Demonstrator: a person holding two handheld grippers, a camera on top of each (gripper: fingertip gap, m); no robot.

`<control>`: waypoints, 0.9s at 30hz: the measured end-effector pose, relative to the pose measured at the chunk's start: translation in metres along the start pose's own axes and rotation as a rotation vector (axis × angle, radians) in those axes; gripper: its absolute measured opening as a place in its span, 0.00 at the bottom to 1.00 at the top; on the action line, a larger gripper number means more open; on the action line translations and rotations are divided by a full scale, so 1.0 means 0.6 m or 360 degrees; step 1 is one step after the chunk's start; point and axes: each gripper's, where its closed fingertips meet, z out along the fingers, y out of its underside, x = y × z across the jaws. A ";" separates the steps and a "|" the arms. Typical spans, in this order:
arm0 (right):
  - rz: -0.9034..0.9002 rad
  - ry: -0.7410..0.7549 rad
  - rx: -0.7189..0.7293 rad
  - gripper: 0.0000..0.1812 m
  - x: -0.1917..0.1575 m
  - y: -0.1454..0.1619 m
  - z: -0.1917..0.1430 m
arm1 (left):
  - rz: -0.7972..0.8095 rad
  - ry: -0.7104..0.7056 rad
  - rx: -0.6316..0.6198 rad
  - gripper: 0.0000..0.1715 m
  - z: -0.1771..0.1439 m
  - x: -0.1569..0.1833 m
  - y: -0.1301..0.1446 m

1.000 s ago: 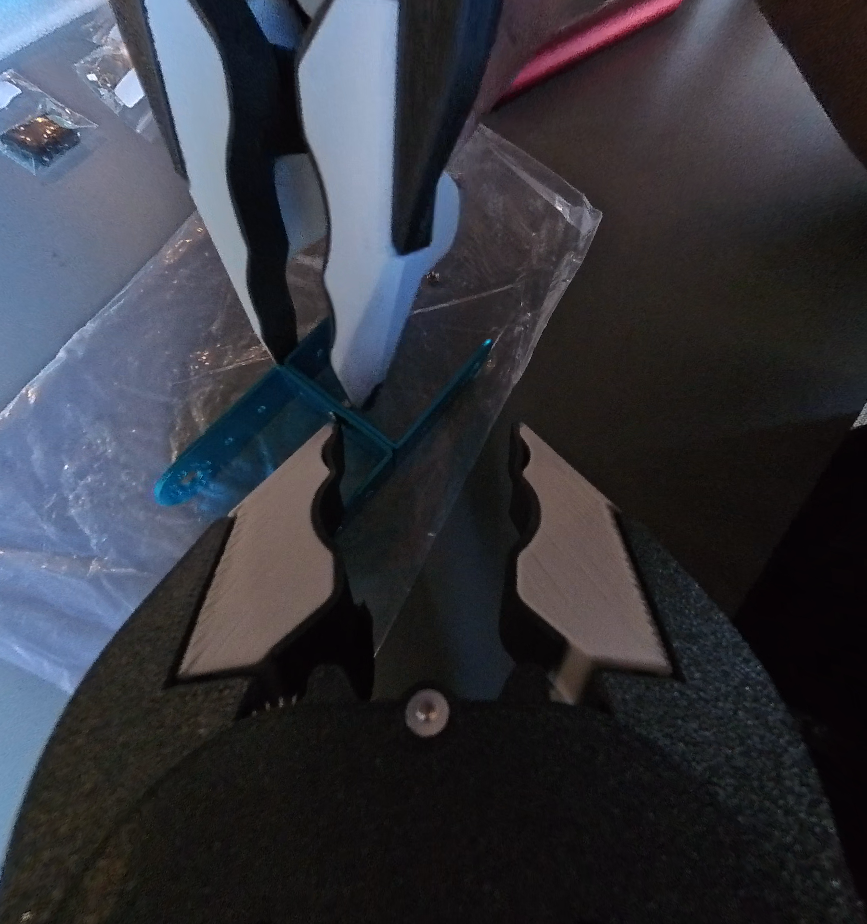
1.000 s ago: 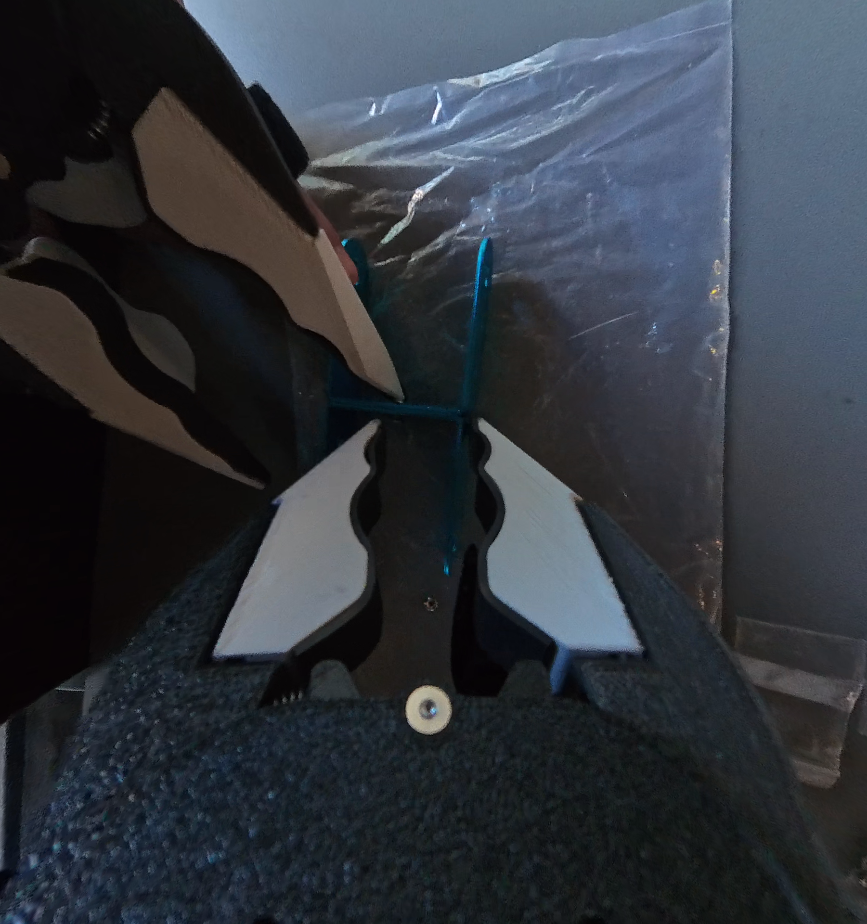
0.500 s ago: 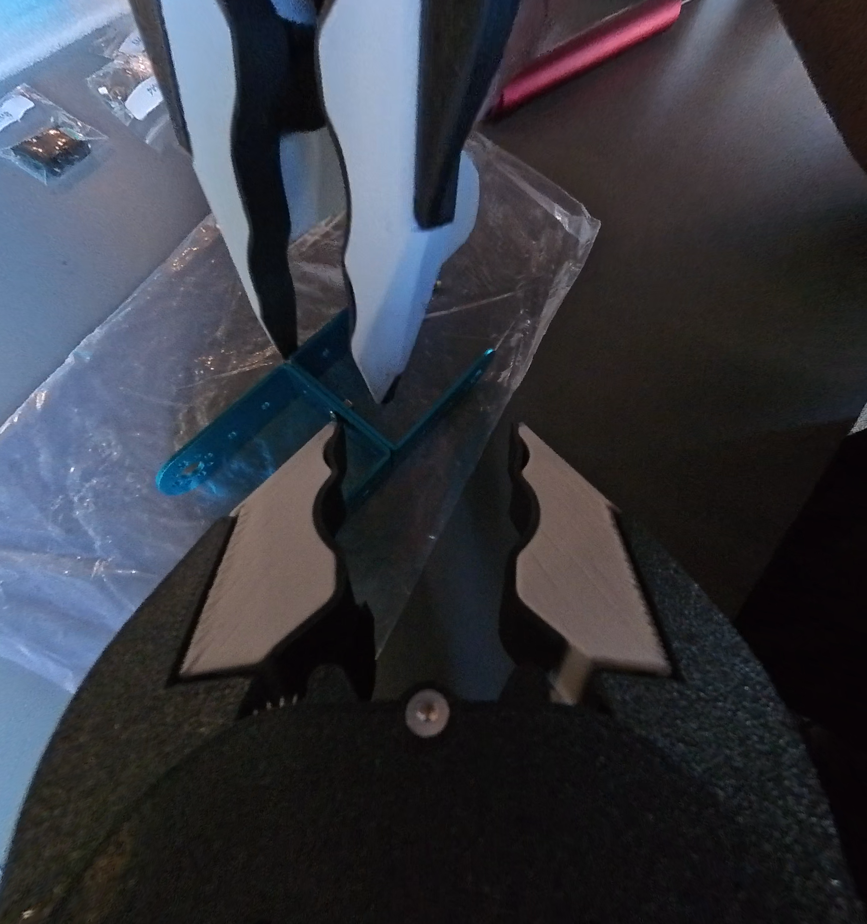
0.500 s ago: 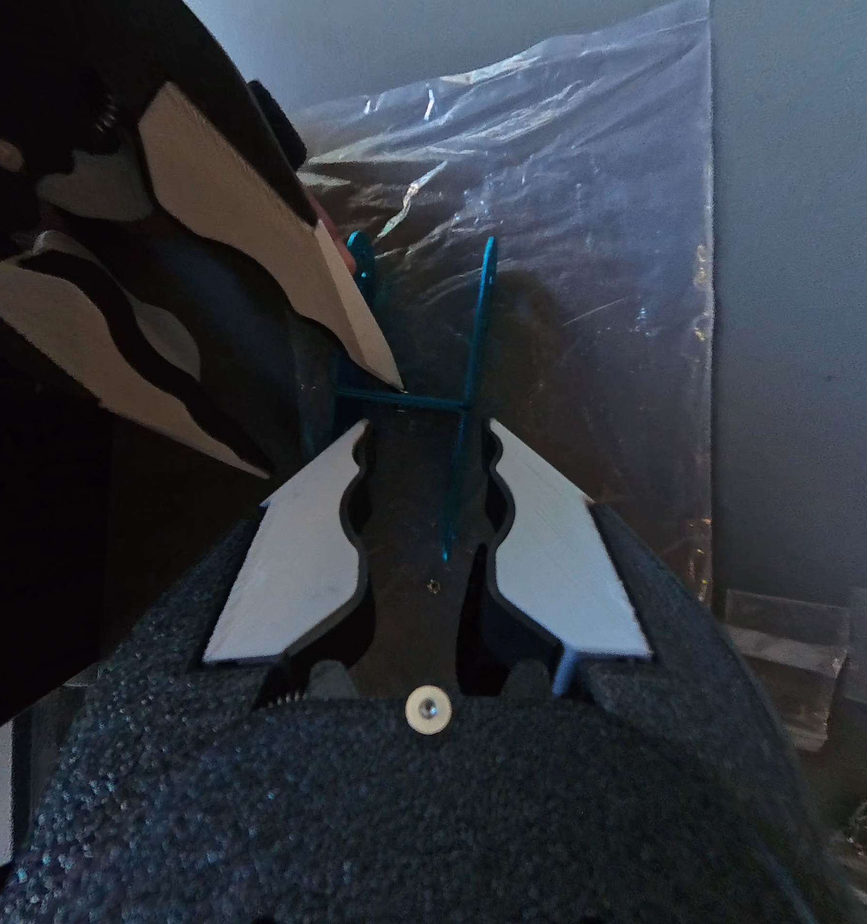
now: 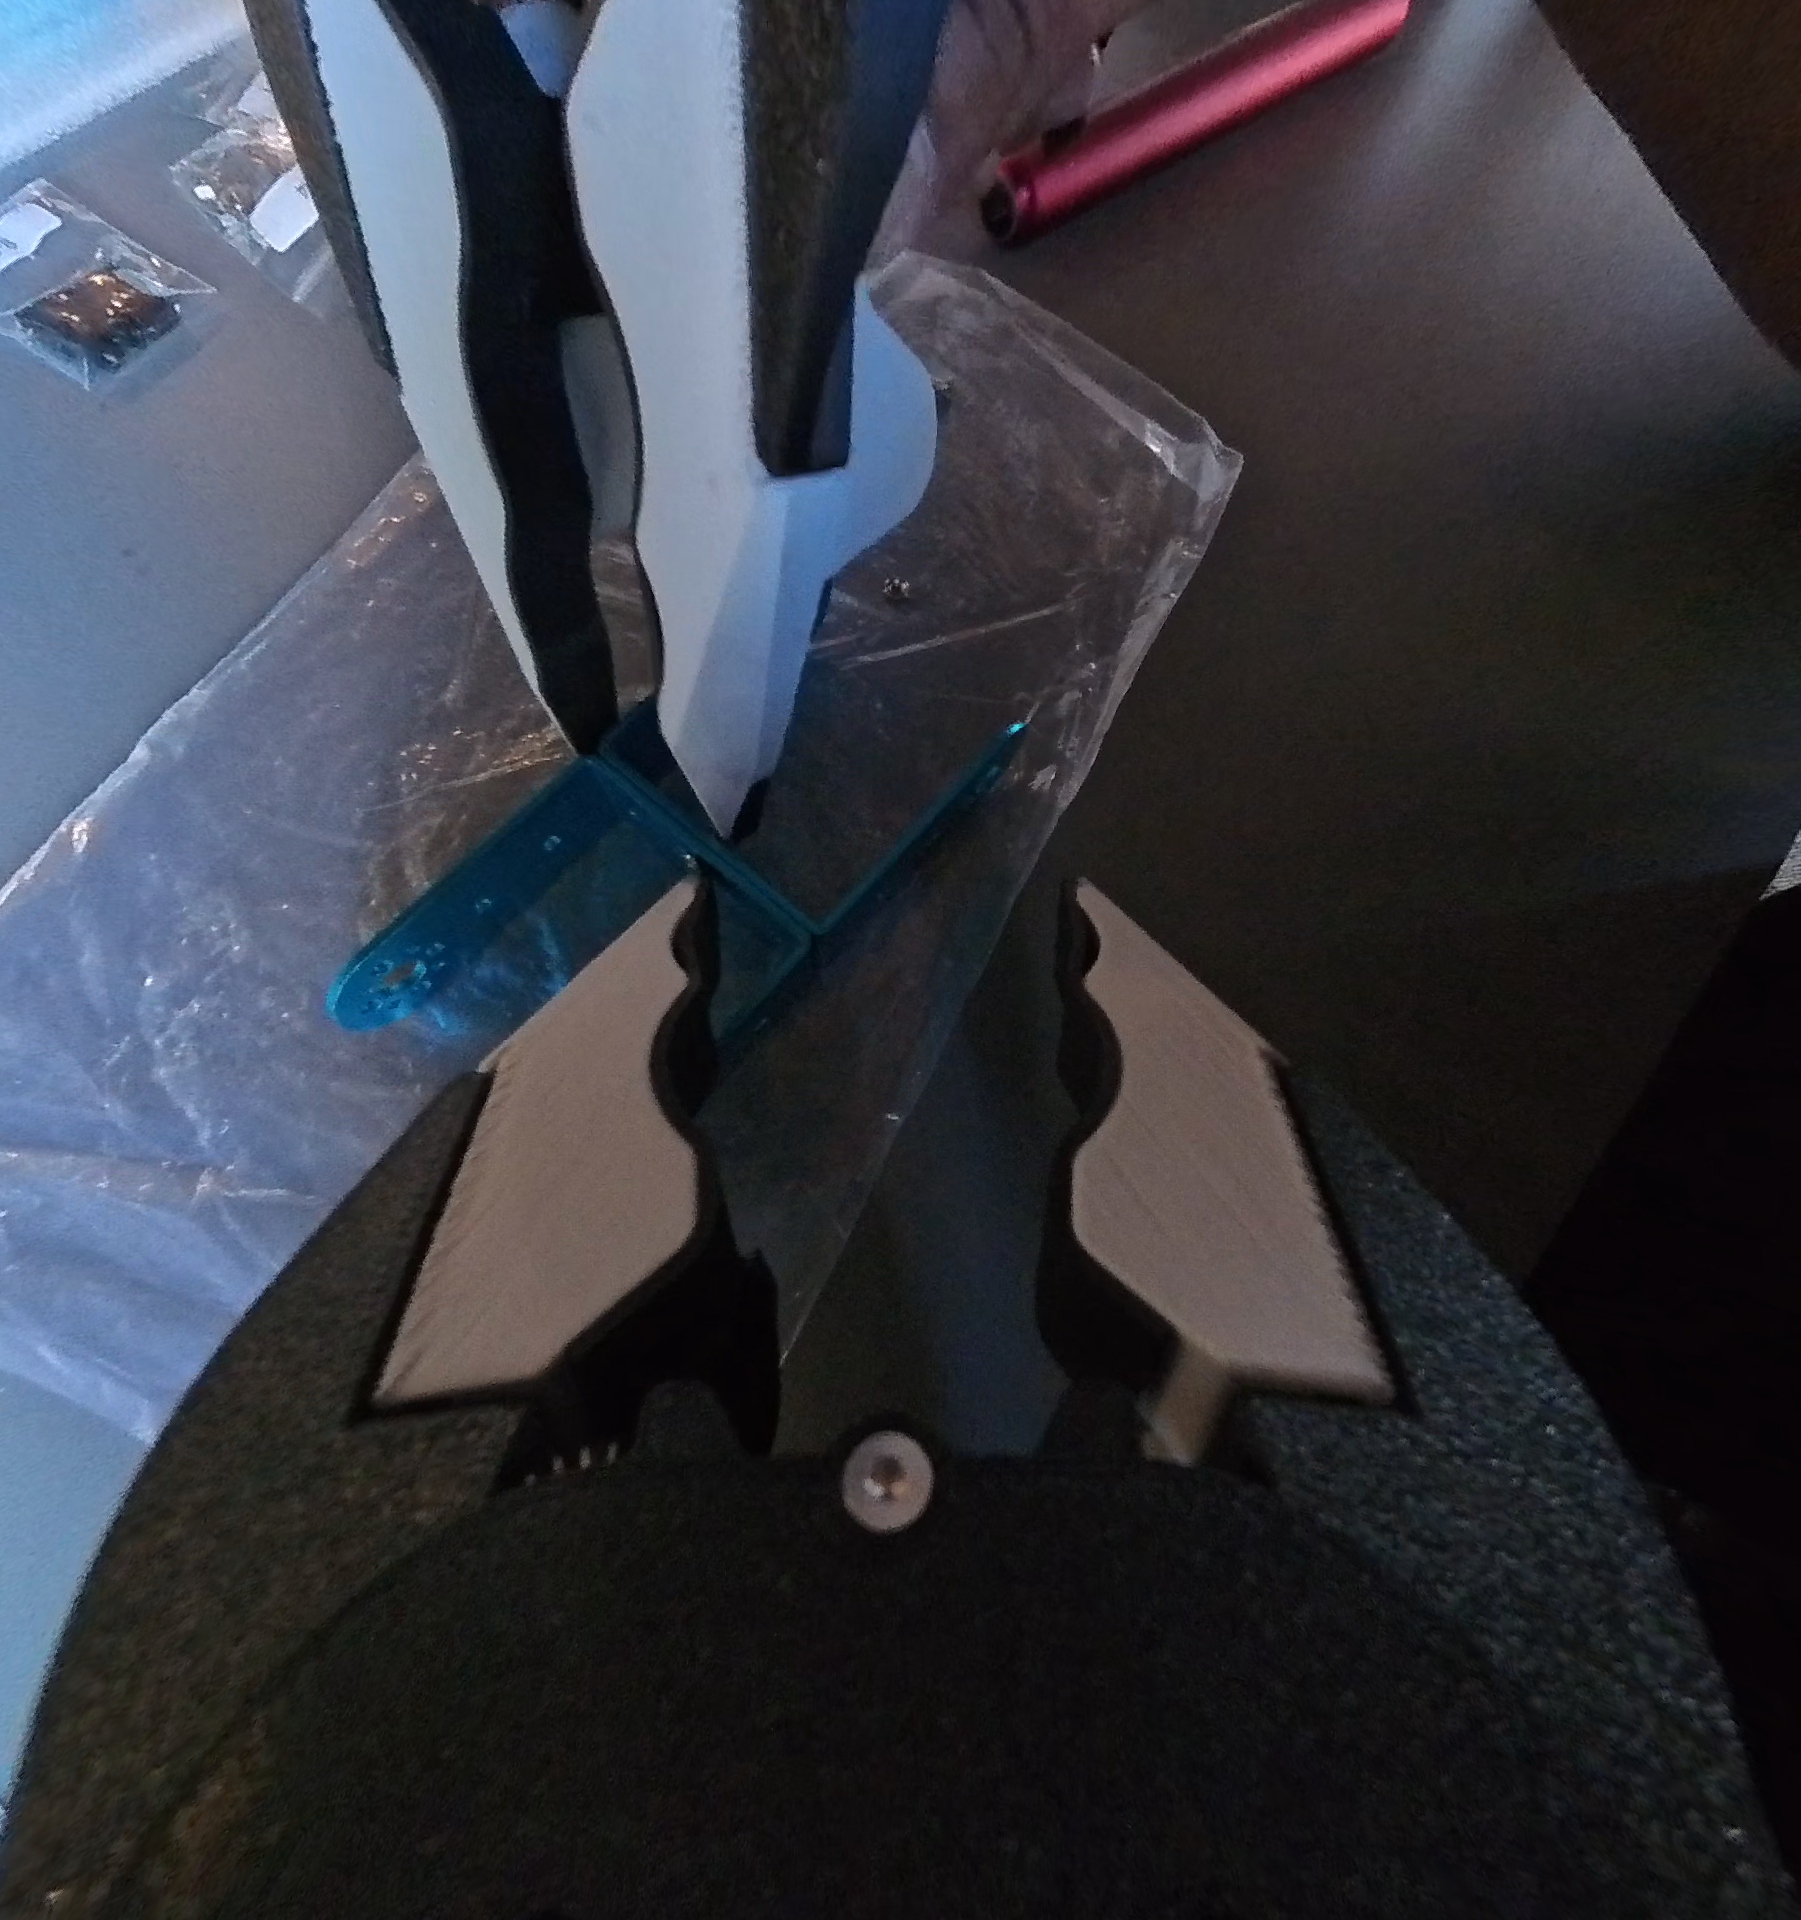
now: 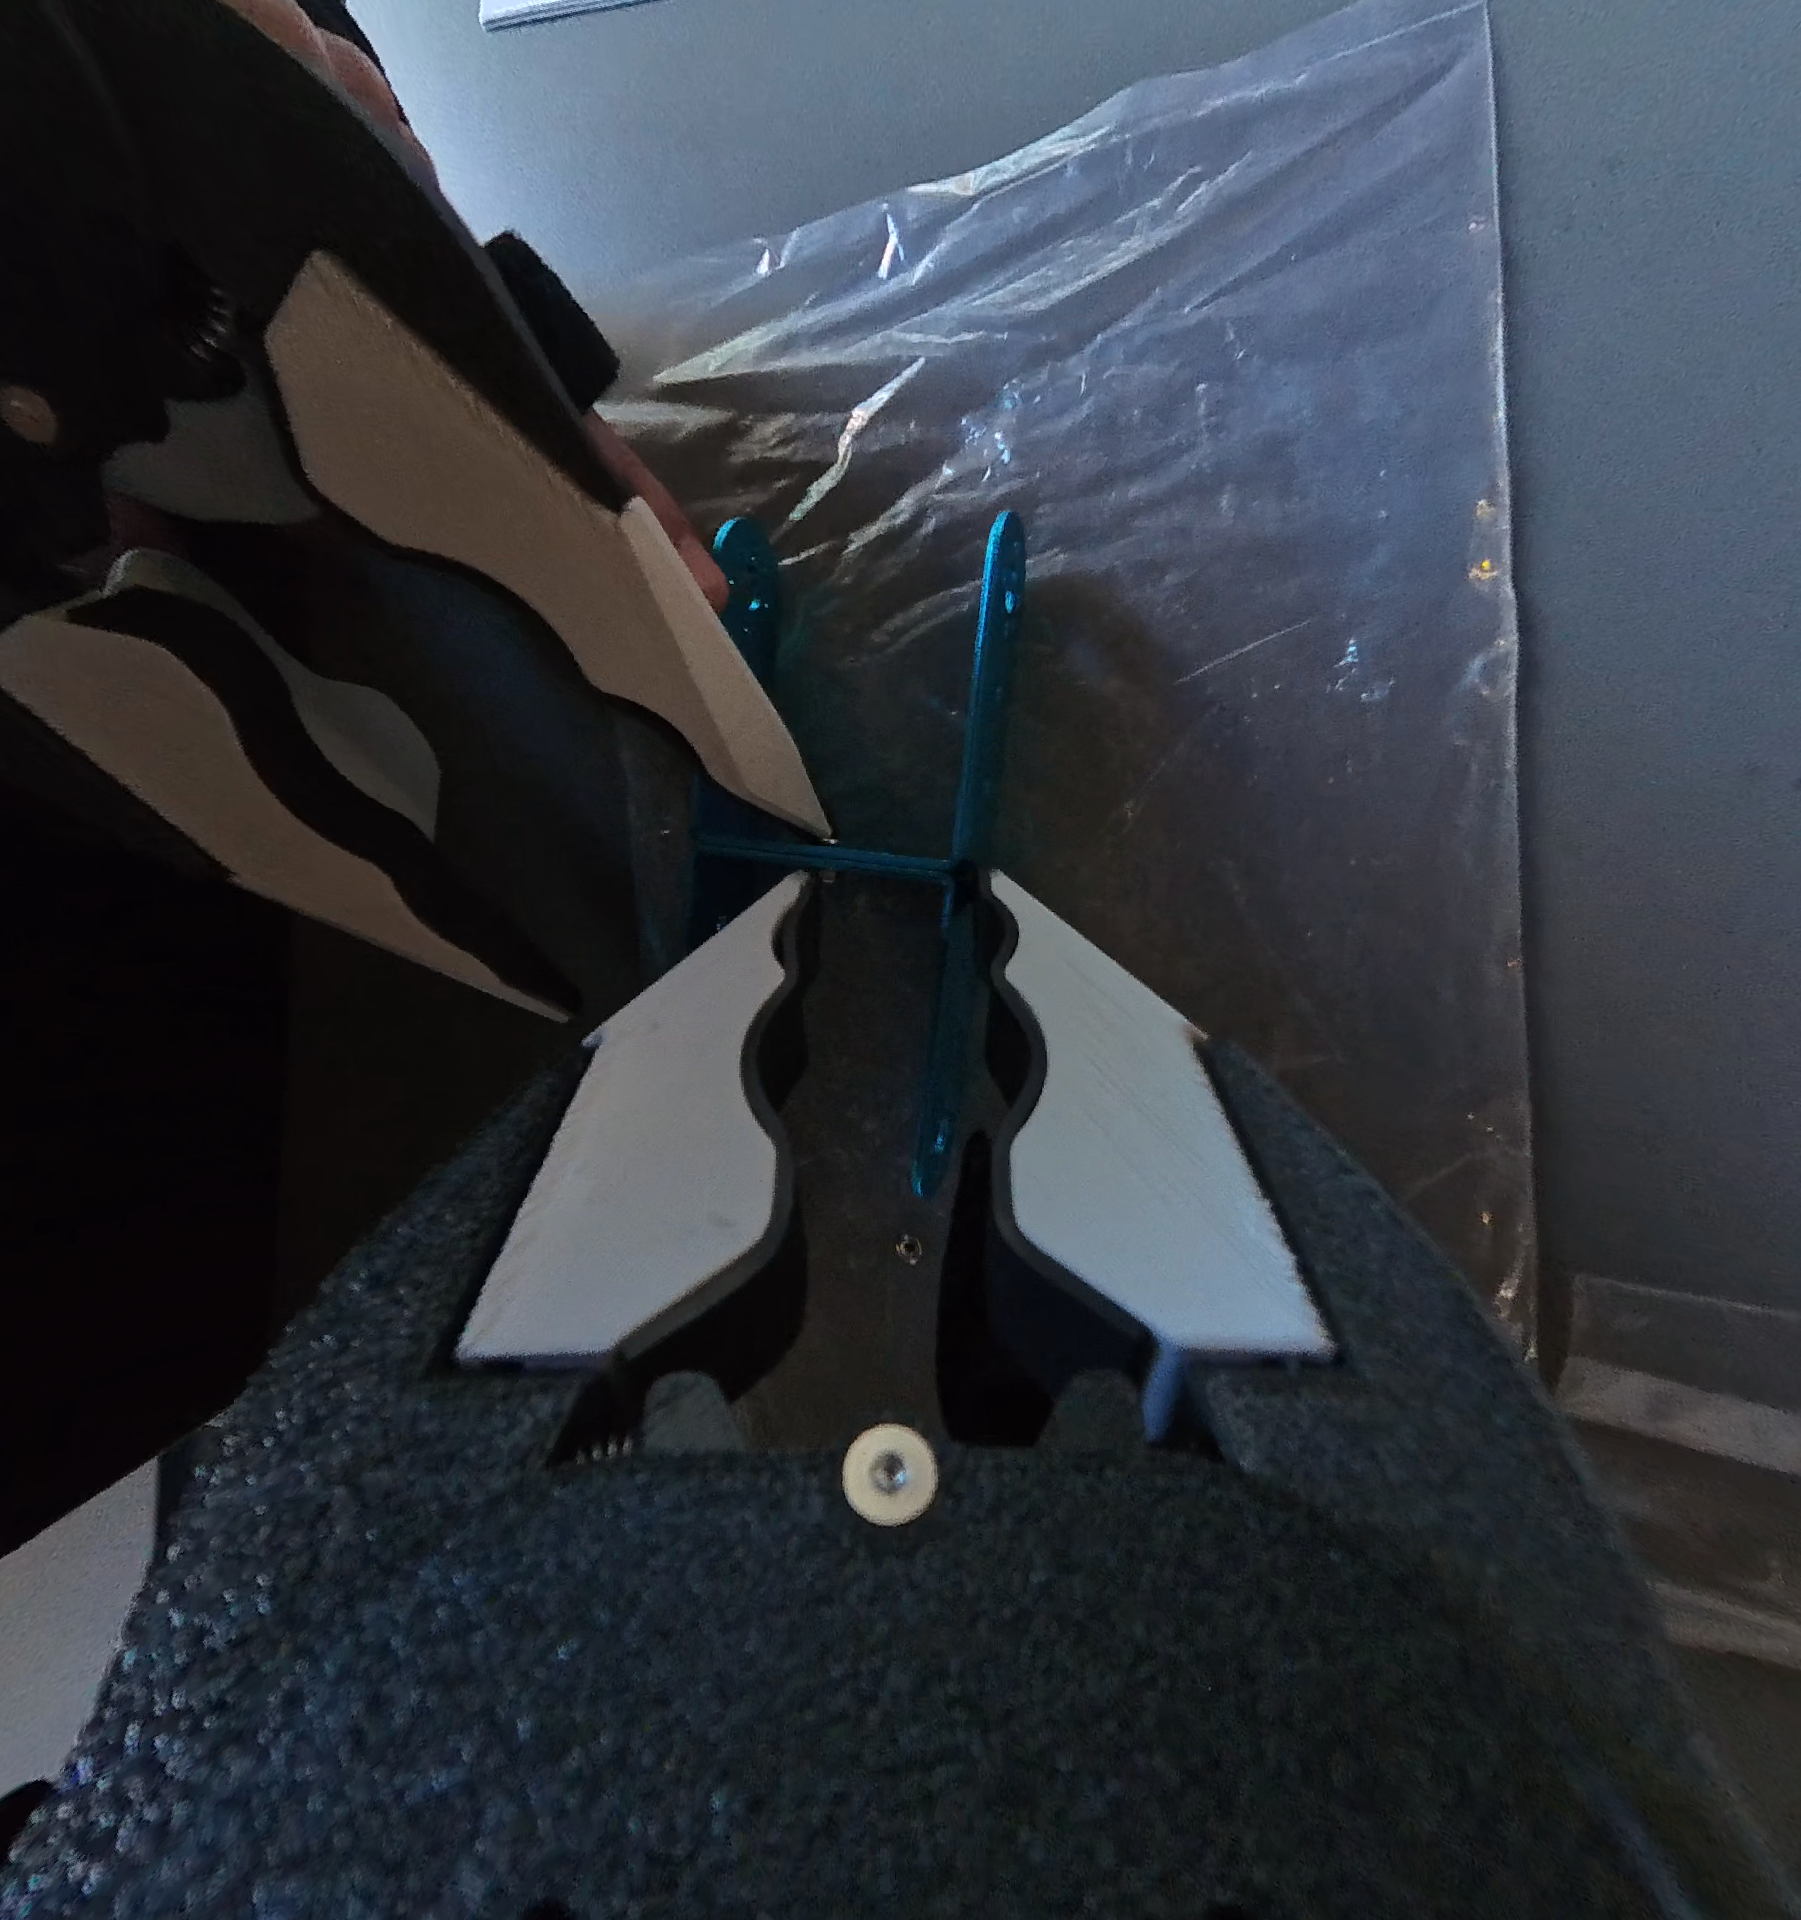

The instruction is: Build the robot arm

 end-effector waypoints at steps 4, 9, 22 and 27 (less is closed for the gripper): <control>0.0001 -0.0010 0.0008 0.15 0.000 0.000 0.000 | -0.0006 0.0000 0.0003 0.38 0.000 0.000 0.000; 0.0024 -0.0013 0.0030 0.12 0.004 -0.002 -0.002 | -0.0001 0.0002 0.0003 0.38 -0.001 0.000 0.001; -0.0013 0.0022 -0.0037 0.19 -0.001 0.003 0.005 | 0.0009 -0.0001 -0.0002 0.38 0.001 0.001 -0.001; 0.0031 -0.0029 -0.0010 0.17 -0.002 0.002 0.003 | 0.0006 0.0001 0.0002 0.38 0.001 0.001 -0.001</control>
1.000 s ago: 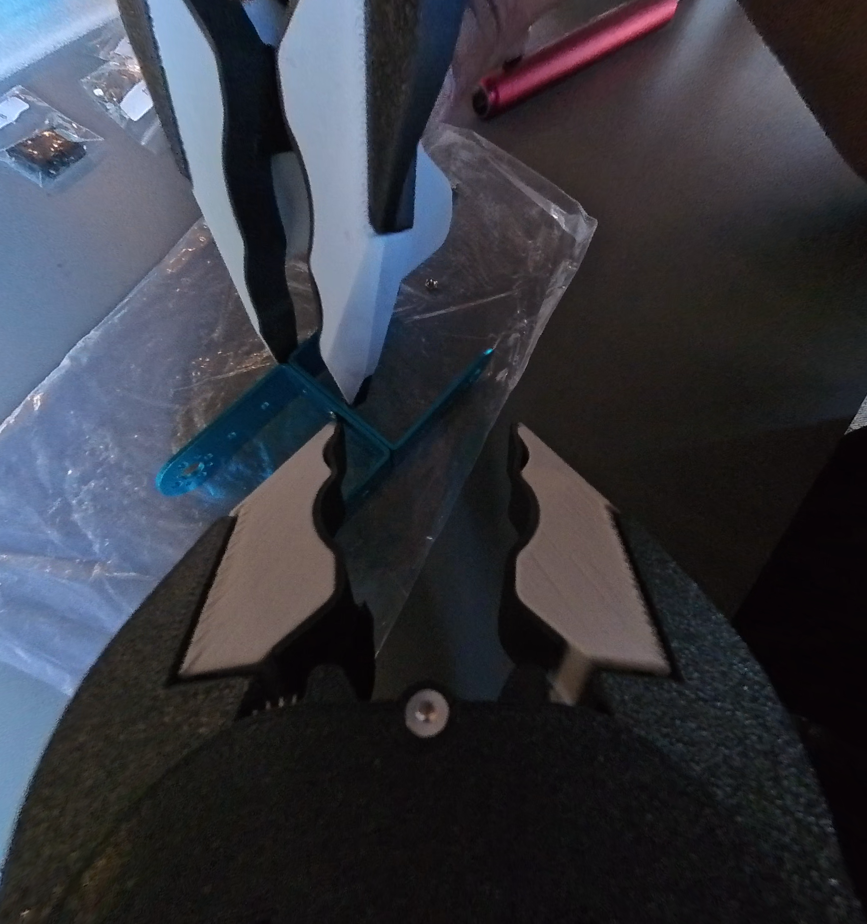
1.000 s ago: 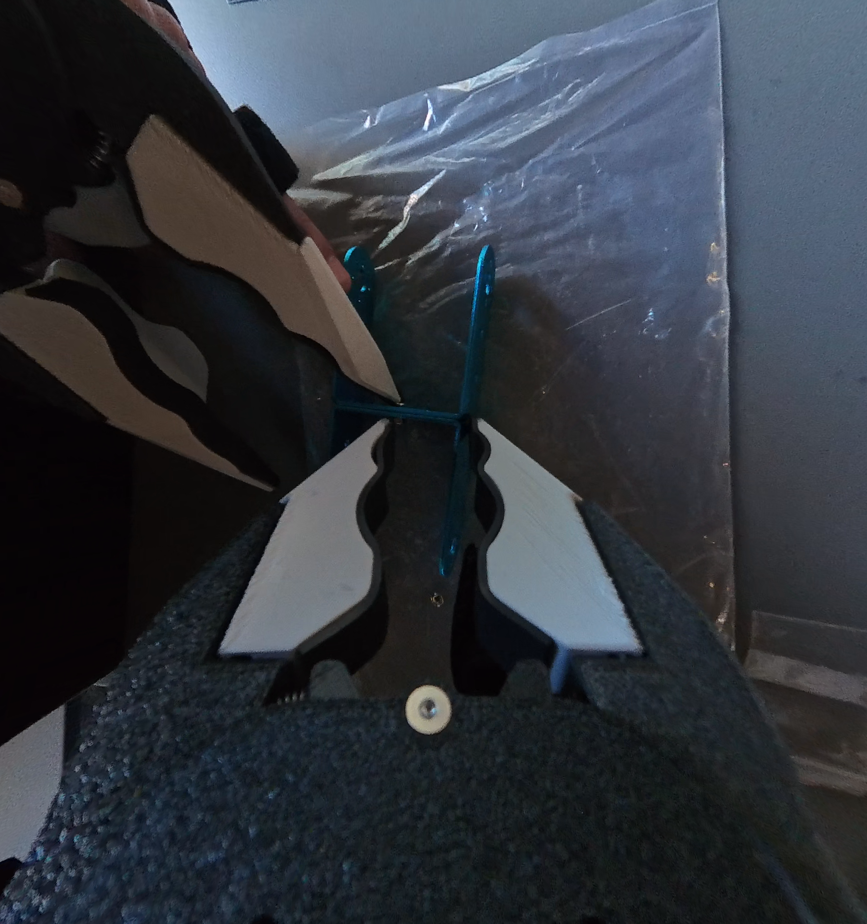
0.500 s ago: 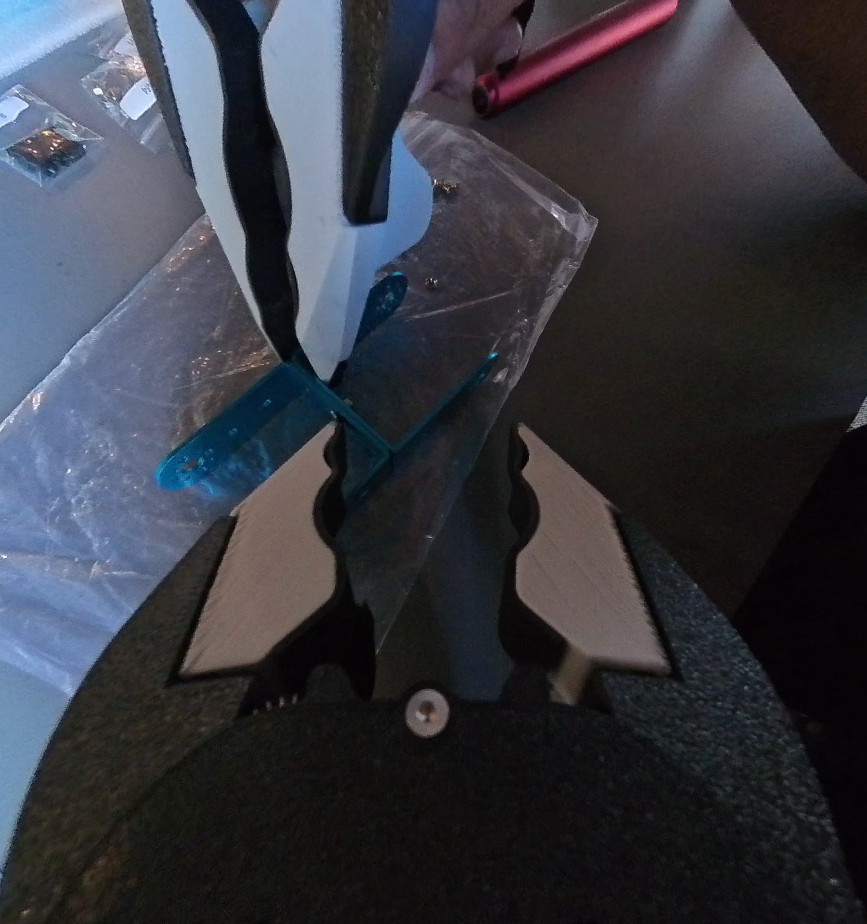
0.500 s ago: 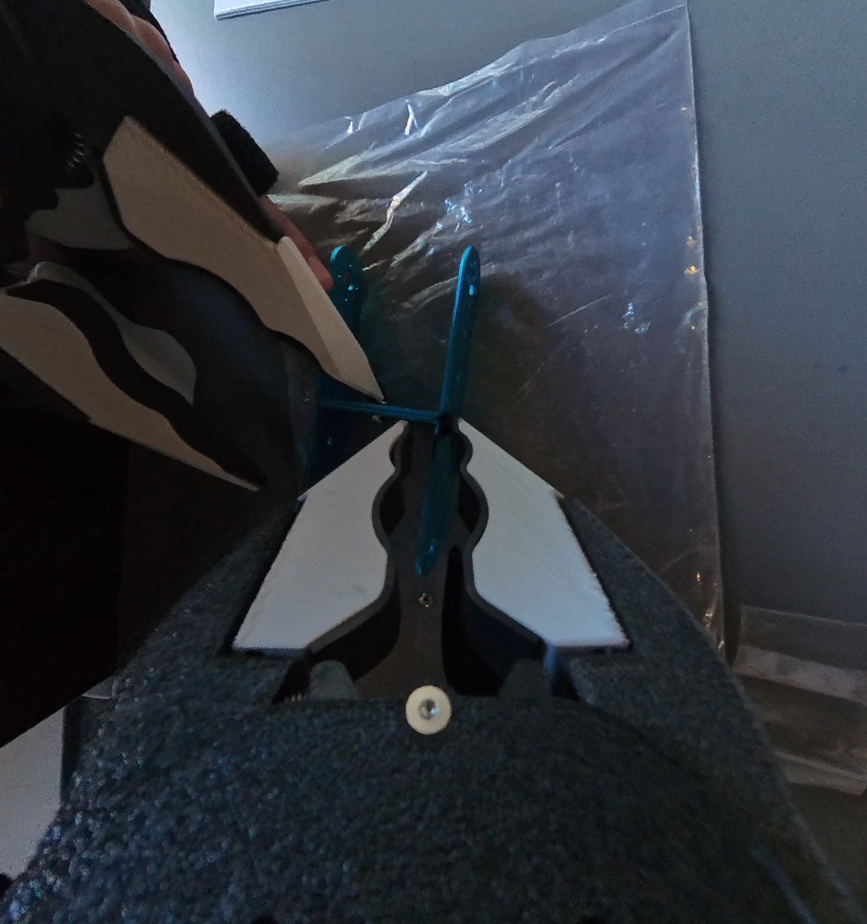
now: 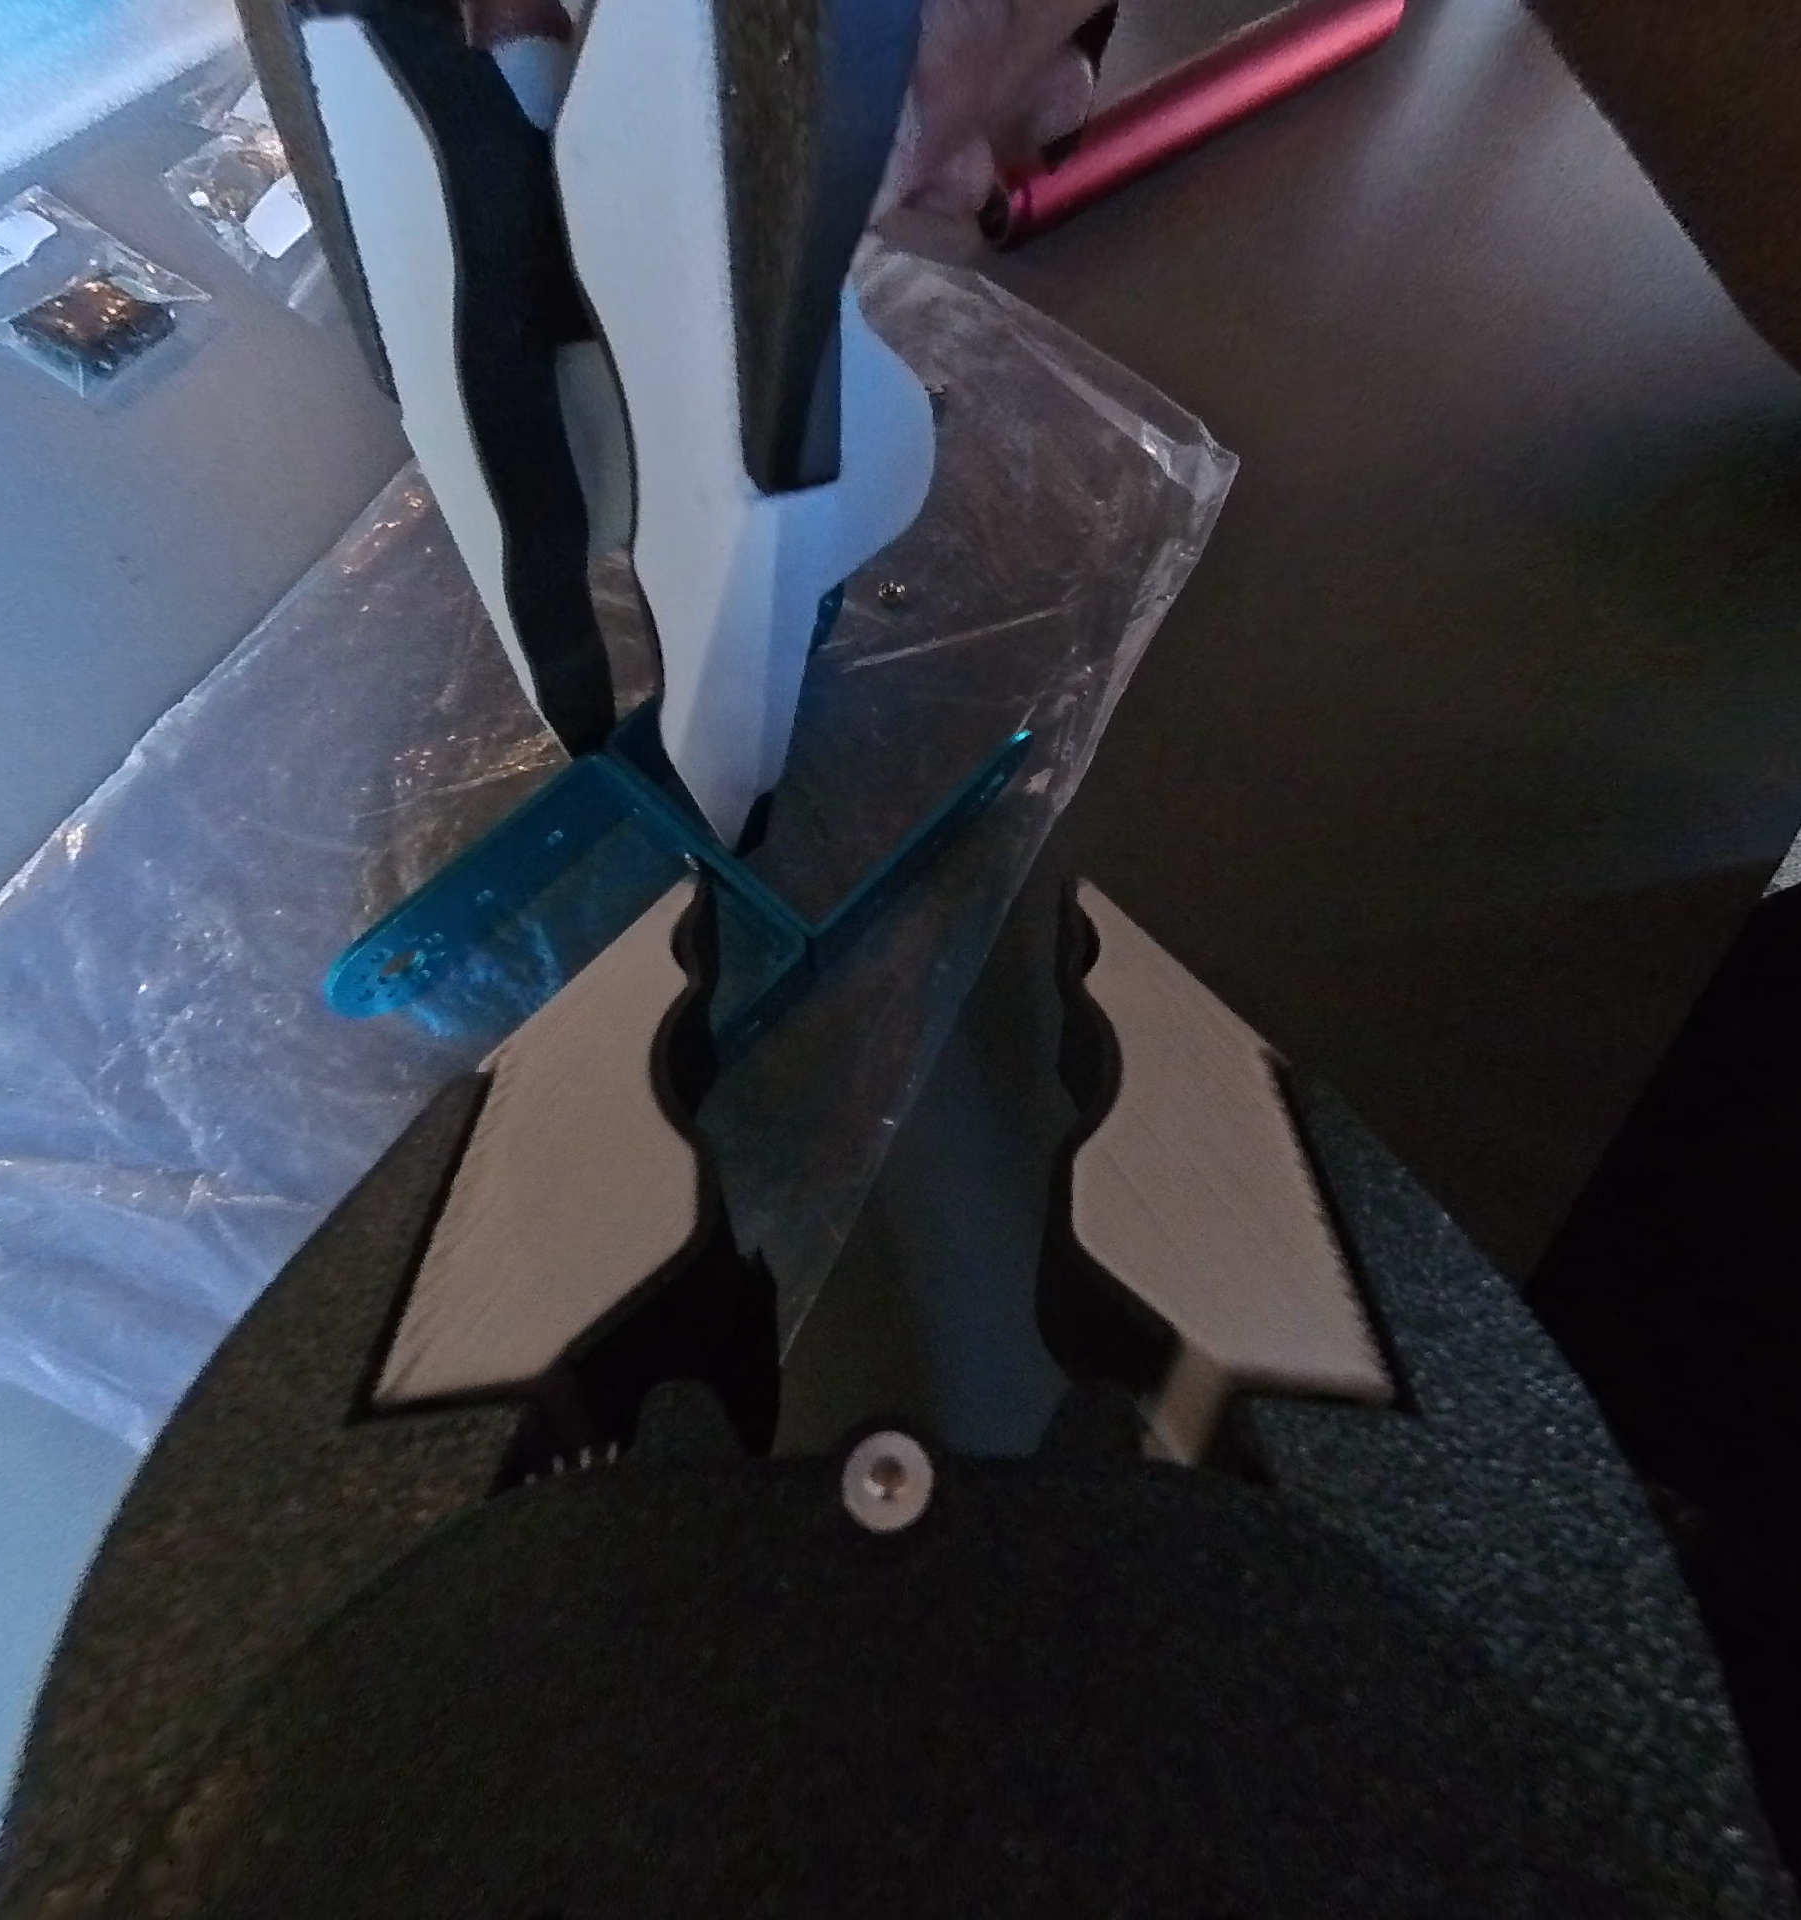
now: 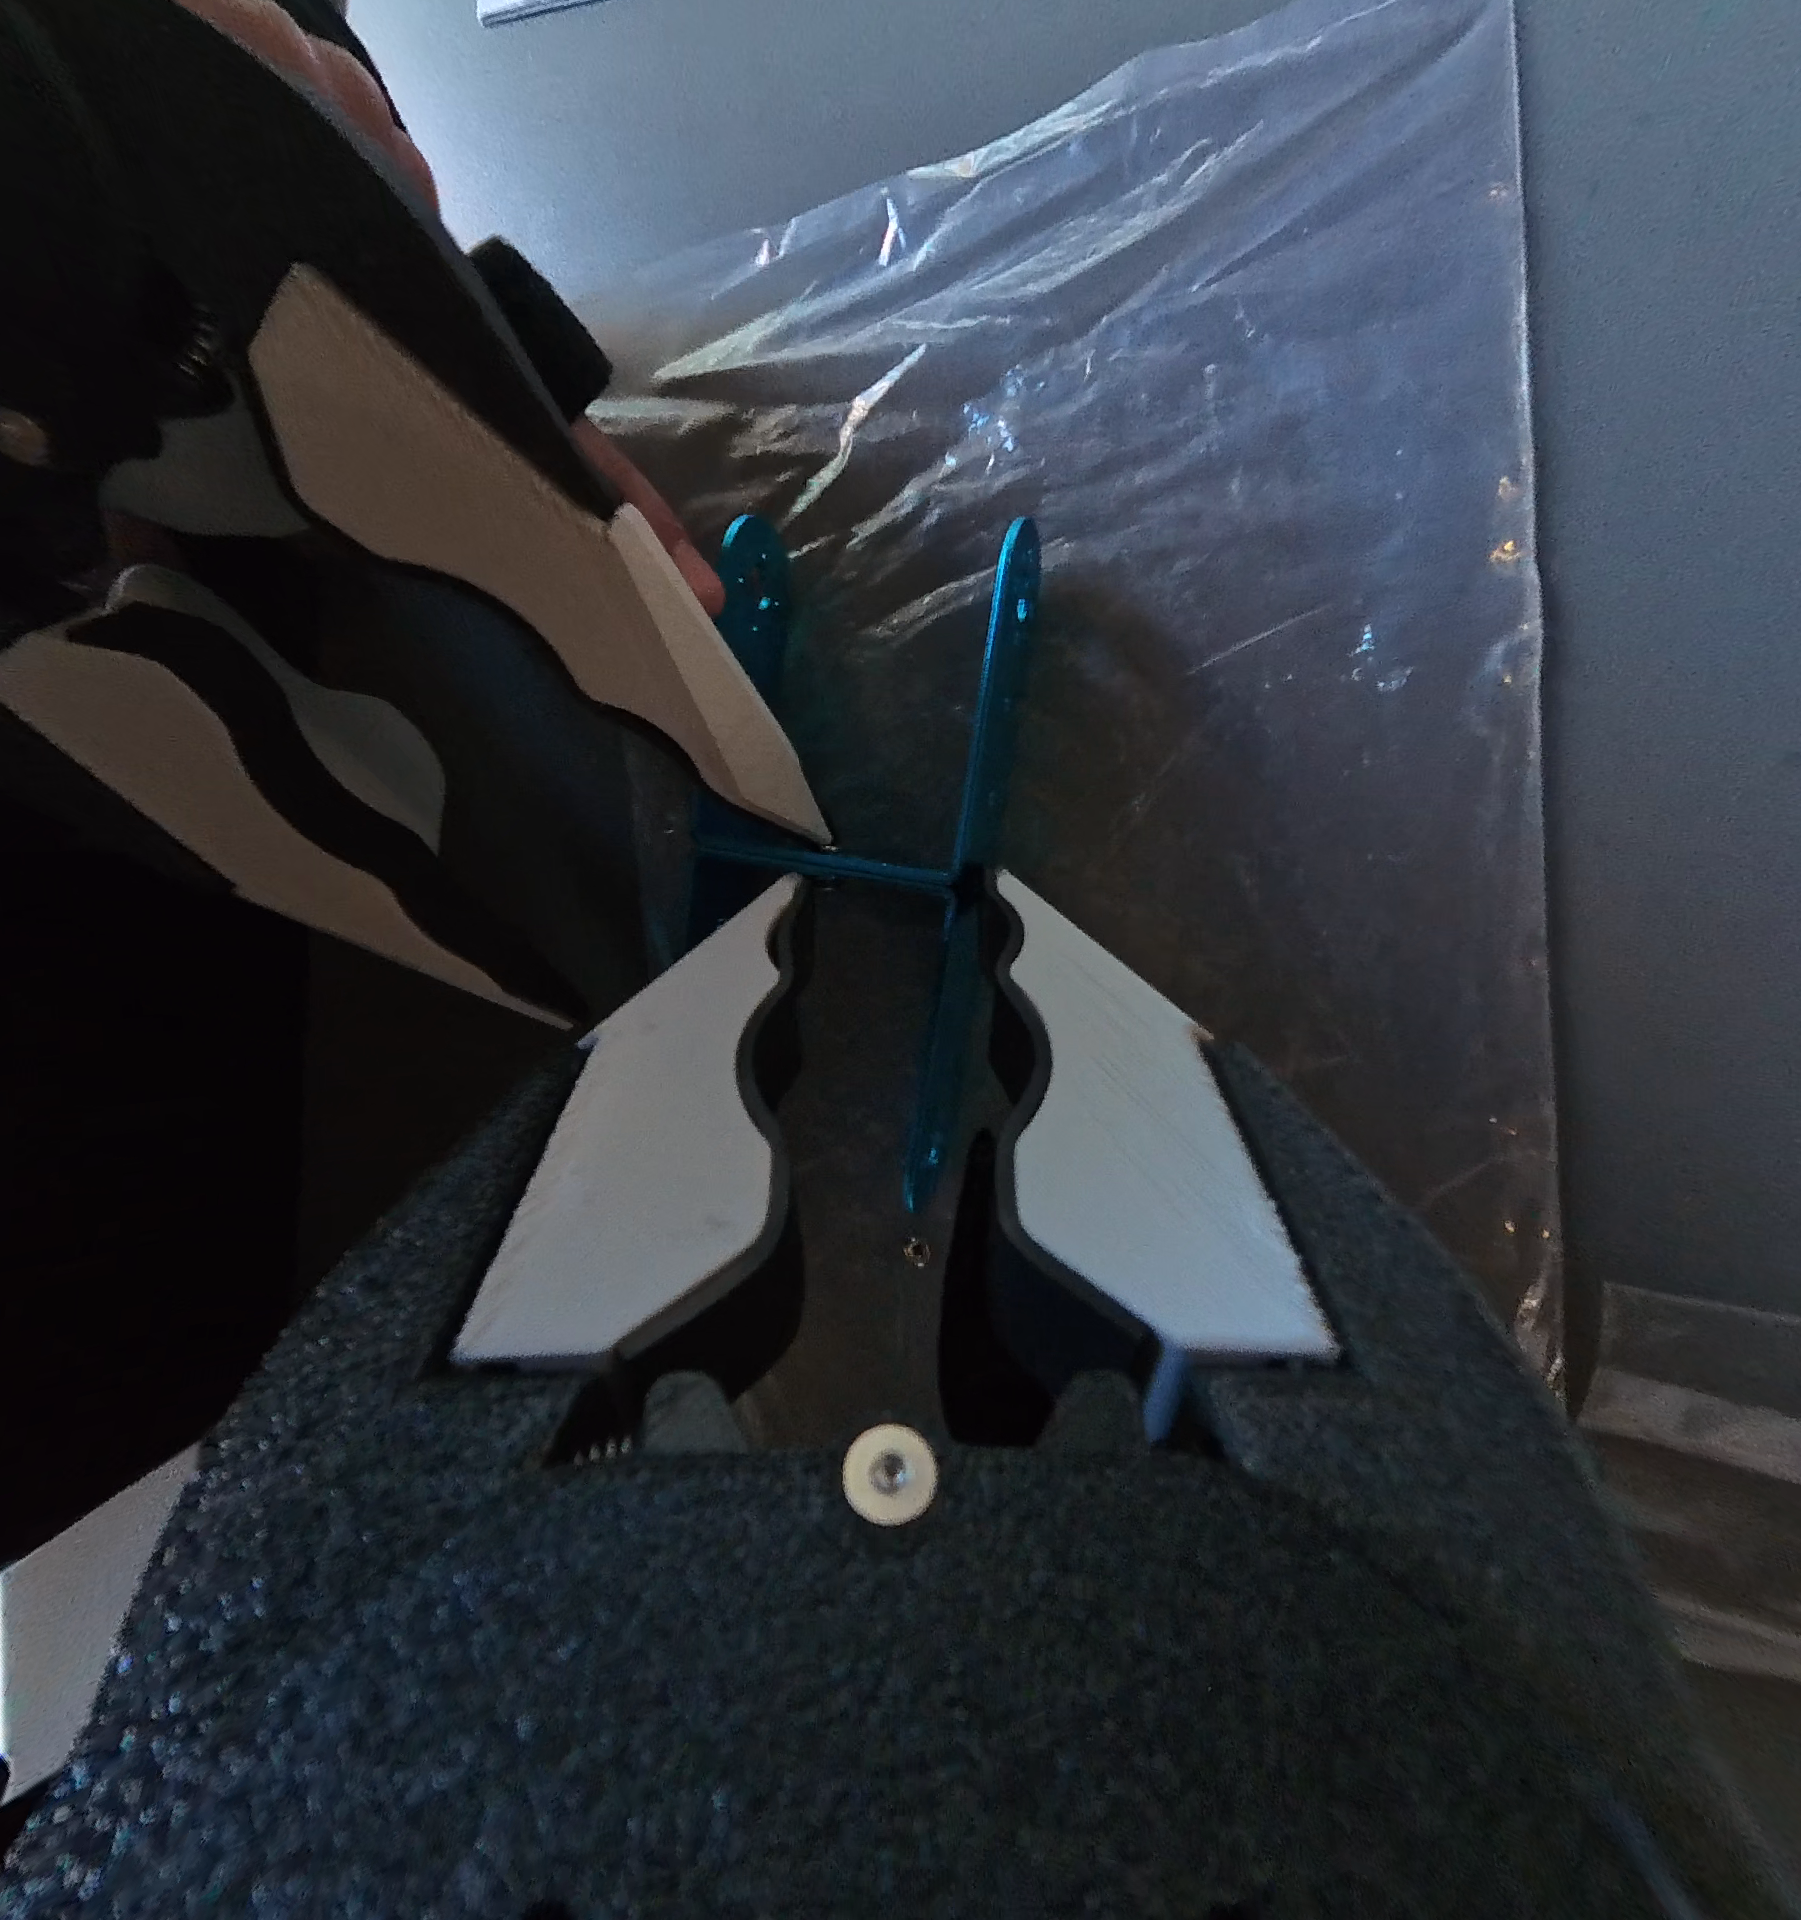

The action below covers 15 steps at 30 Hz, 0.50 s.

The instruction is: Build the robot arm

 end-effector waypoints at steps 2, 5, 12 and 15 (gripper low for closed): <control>0.0024 -0.0020 0.0016 0.17 0.001 -0.001 0.000 | 0.0004 -0.0008 -0.0001 0.38 0.000 -0.002 0.001; 0.0052 -0.0045 0.0035 0.16 0.001 -0.002 -0.001 | -0.0002 -0.0007 -0.0001 0.38 0.000 -0.002 0.001; 0.0122 -0.0126 0.0087 0.14 0.003 -0.003 -0.003 | 0.0009 -0.0015 -0.0008 0.38 -0.001 -0.003 0.002; 0.0118 -0.0138 0.0109 0.11 0.006 -0.003 -0.005 | 0.0004 -0.0015 -0.0006 0.38 -0.001 -0.004 0.002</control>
